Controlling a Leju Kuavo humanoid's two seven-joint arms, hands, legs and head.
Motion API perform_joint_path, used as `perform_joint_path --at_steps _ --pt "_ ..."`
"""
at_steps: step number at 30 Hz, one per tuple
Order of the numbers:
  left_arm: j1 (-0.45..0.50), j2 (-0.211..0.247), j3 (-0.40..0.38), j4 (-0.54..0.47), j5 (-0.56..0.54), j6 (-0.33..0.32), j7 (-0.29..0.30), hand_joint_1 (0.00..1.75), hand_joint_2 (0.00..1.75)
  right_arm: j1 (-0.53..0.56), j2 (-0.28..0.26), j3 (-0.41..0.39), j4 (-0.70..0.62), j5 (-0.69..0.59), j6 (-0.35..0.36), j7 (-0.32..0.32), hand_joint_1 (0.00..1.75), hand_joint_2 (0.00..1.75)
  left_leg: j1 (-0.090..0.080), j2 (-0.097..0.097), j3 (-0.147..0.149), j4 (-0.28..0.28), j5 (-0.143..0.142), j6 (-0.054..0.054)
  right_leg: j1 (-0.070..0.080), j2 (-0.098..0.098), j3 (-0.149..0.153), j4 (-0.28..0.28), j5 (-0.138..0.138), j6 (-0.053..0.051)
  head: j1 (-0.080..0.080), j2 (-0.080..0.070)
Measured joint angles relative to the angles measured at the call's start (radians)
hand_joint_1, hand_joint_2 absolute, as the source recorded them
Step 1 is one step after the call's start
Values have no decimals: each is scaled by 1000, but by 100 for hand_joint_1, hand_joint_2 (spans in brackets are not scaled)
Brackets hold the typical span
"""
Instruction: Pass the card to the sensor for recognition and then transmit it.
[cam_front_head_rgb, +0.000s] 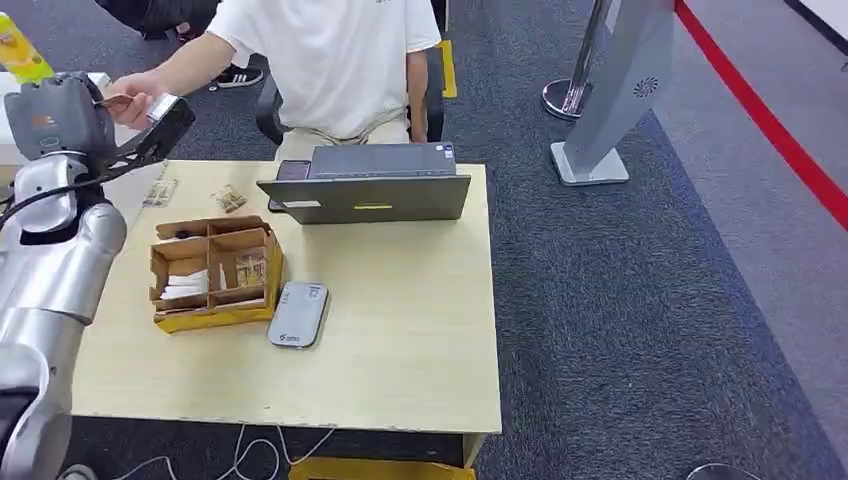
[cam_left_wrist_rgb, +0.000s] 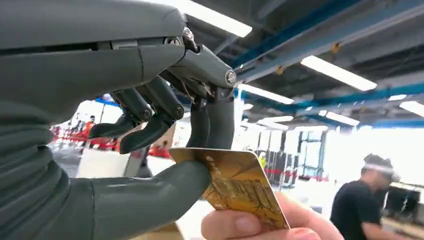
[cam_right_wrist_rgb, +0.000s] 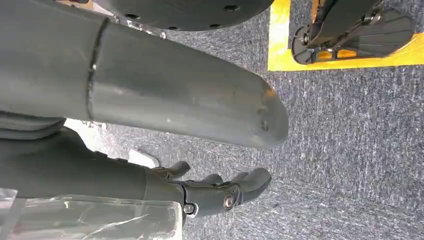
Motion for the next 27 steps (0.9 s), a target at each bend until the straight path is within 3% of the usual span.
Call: perform_joint_path --at_steps 7,10,16,19,21,23,27 --pt "16 -3 28 63 39 27 -34 0 175 1 0 5 0 2 2 -2 0 0 0 0 -1 0 -1 1 0 0 0 0 0 0 0 0" --pt "72 -8 35 31 82 -7 -77 0 175 1 0 5 0 -17 -2 -2 0 0 -1 0 -1 0 -1 1 -1 0 0 0 -1 0 0 0" --pt "363 -2 61 -321 311 -101 -163 0 175 6 -2 1 0 -34 -2 16 0 0 0 3 -2 -1 -1 0 0 3 -2 0 -1 0 0 0" --pt "525 39 117 -513 552 -157 -297 0 175 8 -5 -4 0 -46 -3 7 0 0 -1 5 -3 -2 -4 -2 0 6 -2 0 -1 0 1 0" --pt "701 78 199 -669 766 -231 -421 0 175 11 -6 -7 0 -62 -8 -6 0 0 -1 14 2 -4 -8 -4 -1 15 -2 0 -3 -2 3 0" --pt "891 88 341 -814 870 -305 -524 0 175 19 -8 -12 0 -70 -11 -12 0 0 -1 22 7 -3 -12 -3 -1 22 -2 0 -5 -2 -4 0" --pt "1085 67 548 -975 942 -420 -585 0 175 24 -13 -17 0 -77 -14 -11 0 0 0 9 4 -4 -12 -2 0 8 3 -1 -12 -1 -4 0"
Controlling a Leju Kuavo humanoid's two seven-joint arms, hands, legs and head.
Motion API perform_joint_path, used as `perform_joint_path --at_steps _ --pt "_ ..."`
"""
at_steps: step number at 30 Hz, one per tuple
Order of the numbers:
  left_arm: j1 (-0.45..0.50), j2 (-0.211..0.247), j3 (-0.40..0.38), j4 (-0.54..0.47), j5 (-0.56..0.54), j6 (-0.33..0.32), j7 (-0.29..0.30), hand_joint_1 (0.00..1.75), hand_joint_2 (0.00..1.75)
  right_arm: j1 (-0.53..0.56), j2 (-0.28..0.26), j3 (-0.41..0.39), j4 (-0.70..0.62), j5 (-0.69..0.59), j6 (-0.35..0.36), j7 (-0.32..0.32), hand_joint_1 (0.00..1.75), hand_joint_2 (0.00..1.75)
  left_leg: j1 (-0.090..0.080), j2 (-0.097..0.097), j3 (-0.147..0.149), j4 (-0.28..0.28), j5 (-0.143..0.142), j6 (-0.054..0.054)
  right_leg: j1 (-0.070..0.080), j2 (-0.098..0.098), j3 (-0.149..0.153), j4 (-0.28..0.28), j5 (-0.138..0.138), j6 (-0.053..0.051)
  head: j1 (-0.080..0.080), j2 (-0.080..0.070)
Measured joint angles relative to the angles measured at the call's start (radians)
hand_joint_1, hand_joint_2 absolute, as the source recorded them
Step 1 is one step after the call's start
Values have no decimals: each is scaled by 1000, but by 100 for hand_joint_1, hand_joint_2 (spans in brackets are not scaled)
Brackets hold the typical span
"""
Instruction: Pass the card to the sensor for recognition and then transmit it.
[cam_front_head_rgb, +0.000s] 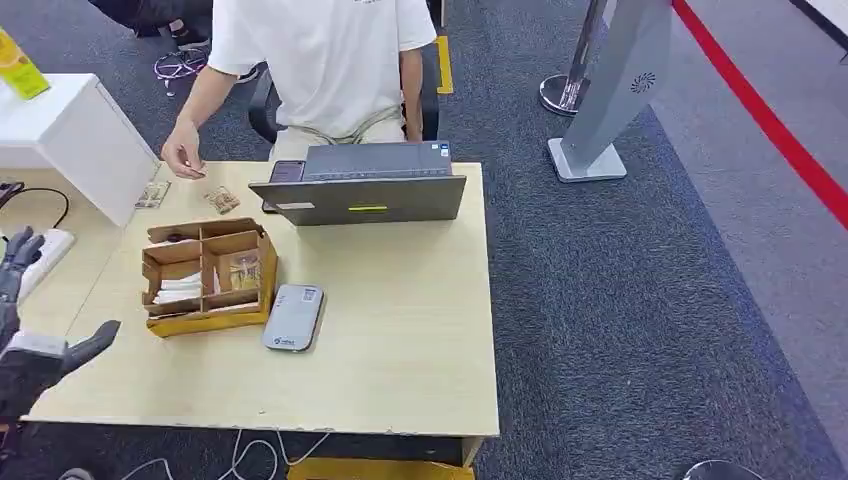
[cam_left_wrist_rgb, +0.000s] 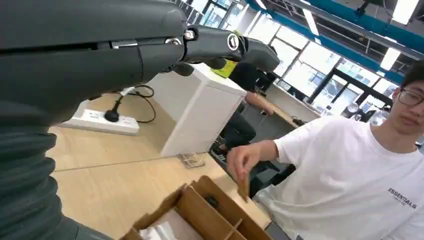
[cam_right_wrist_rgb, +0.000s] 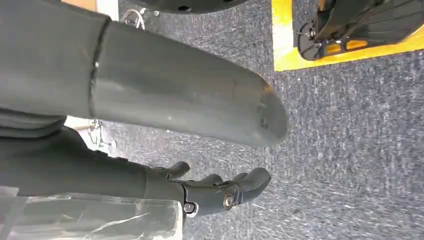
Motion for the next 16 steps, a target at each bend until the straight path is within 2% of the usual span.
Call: perform_joint_path --at_steps 2,4,6,7,9,12,13,14,15,16 --pt "54 -60 150 -46 85 -170 -41 0 175 -2 0 -5 0 -4 0 6 0 0 0 -1 0 0 0 0 0 -1 1 0 0 0 1 0" --pt "51 -122 339 -43 160 -368 -45 0 175 -2 -1 -11 0 -8 0 12 0 0 1 -2 0 0 0 0 1 -1 0 0 0 0 2 0" --pt "18 -170 563 1 164 -531 -65 0 175 1 -2 -16 0 -10 0 15 0 0 0 -2 1 0 0 0 1 -1 0 0 0 0 2 0" --pt "8 -189 650 23 145 -572 -82 0 175 1 -2 -16 0 -10 0 16 0 0 1 -1 1 0 0 0 1 -1 0 0 0 -1 2 0" --pt "-19 -219 794 61 97 -612 -113 0 175 1 -2 -17 0 -10 0 17 0 0 1 -3 1 0 0 0 1 -3 -1 0 -1 -1 0 0" --pt "-57 -250 908 81 63 -646 -115 0 175 -3 -2 -17 0 -10 0 17 0 0 1 -7 1 0 0 0 1 -8 1 0 -1 -1 2 0" --pt "-71 -258 940 86 67 -654 -98 0 175 -5 -2 -17 0 -10 0 17 0 0 1 -7 1 0 0 0 1 -8 1 0 -1 -1 2 0" --pt "-95 -269 982 99 88 -653 -53 0 175 -5 -2 -17 0 -10 0 18 0 0 0 -8 0 0 0 0 1 -9 4 0 -1 -1 2 0" --pt "-118 -274 1017 120 111 -623 -18 0 175 -5 -2 -17 0 -9 -1 21 0 0 0 -9 1 0 0 0 1 -10 4 0 -1 -1 2 0" --pt "-139 -278 1052 167 143 -554 6 0 175 -6 -2 -17 0 -9 -2 23 0 0 0 -9 1 0 0 0 0 -10 5 0 -1 -1 2 0"
